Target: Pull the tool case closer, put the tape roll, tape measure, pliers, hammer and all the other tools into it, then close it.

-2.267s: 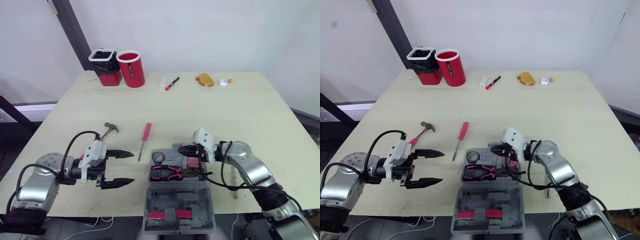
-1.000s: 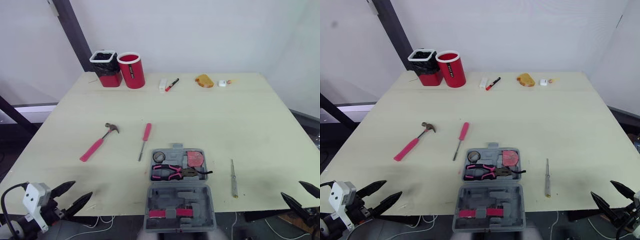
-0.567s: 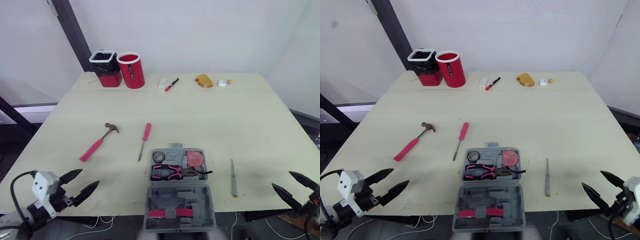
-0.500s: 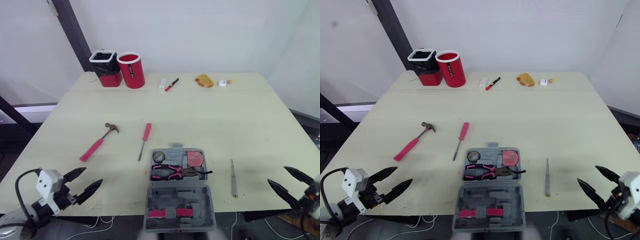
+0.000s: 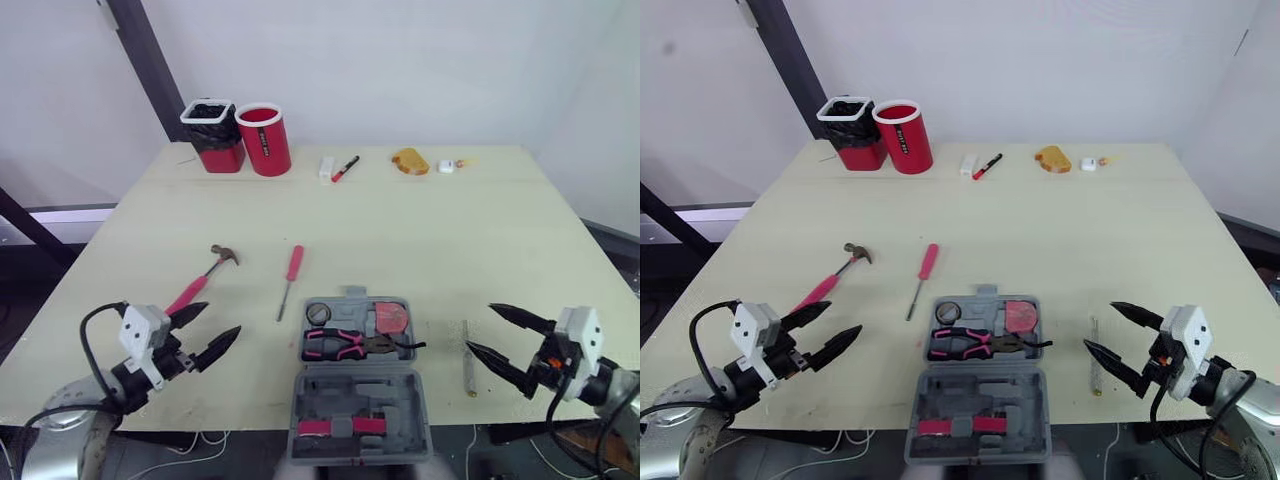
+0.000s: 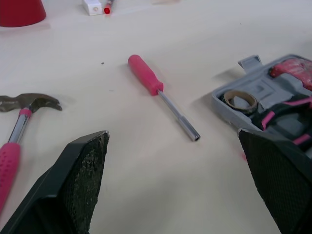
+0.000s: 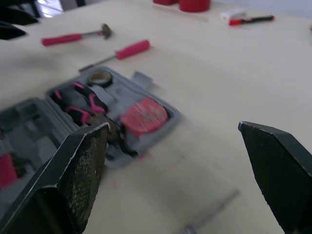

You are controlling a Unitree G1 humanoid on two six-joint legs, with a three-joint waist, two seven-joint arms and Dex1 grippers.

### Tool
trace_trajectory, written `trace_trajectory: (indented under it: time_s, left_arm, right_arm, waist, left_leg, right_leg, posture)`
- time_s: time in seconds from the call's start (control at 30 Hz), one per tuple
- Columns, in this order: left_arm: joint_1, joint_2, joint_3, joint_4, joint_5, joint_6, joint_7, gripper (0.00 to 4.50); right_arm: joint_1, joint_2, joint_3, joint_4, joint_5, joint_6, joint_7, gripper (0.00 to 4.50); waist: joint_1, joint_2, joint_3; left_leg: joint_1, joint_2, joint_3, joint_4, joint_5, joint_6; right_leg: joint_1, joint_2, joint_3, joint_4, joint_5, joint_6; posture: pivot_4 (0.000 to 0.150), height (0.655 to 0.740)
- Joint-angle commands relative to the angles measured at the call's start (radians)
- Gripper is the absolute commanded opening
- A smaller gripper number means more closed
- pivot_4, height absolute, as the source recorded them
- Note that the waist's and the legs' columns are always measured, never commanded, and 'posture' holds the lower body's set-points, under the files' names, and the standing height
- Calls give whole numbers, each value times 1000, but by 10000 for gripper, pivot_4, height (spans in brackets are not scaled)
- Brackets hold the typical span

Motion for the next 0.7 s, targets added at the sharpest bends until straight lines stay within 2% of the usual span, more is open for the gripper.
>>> trace_trajectory:
  time_s: [0.03,0.2,0.47,0.57,0.67,0.7]
  left_arm:
    - [0,-35,12,-36,6,14,81,45000]
    - [20,-55,-19,-105,-17,46,73,45000]
    - [19,6,-172,-90,81,-10,-56,45000]
    - [-5,46,-221,-26,116,-56,-137,36289]
    - [-22,82,-266,32,139,-95,-217,22184]
    - [-29,90,-278,51,146,-108,-238,19581]
  right_arm:
    - [-51,-28,20,-86,55,43,4,44608]
    - [-92,-50,32,-86,56,67,8,44608]
    - [-101,-117,158,23,-119,27,38,44608]
    - [-150,-128,216,97,-189,-15,54,35952]
    - [-185,-140,274,155,-236,-46,91,21273]
    - [-195,-139,290,170,-247,-53,97,18614]
  waist:
    - [-1,0,0]
    - [2,-2,1]
    - [1,-2,1]
    - [-2,-2,1]
    - [-2,-1,1]
    - [0,-1,1]
  left_leg:
    - [0,0,0,0,0,0]
    - [0,0,-1,0,0,0]
    - [0,-1,-1,0,0,0]
    - [1,0,-1,0,0,0]
    - [2,0,-1,0,0,0]
    - [2,0,-1,0,0,0]
  right_leg:
    - [0,0,0,0,0,0]
    - [0,1,-1,0,0,0]
    - [1,1,0,-1,0,0]
    - [1,1,0,-1,0,0]
    - [1,2,1,-1,0,0]
    - [1,2,0,-1,0,0]
  posture:
    - [1500,7400]
    - [1500,7400]
    - [1500,7400]
    - [1500,7400]
    - [1500,7400]
    - [1500,7400]
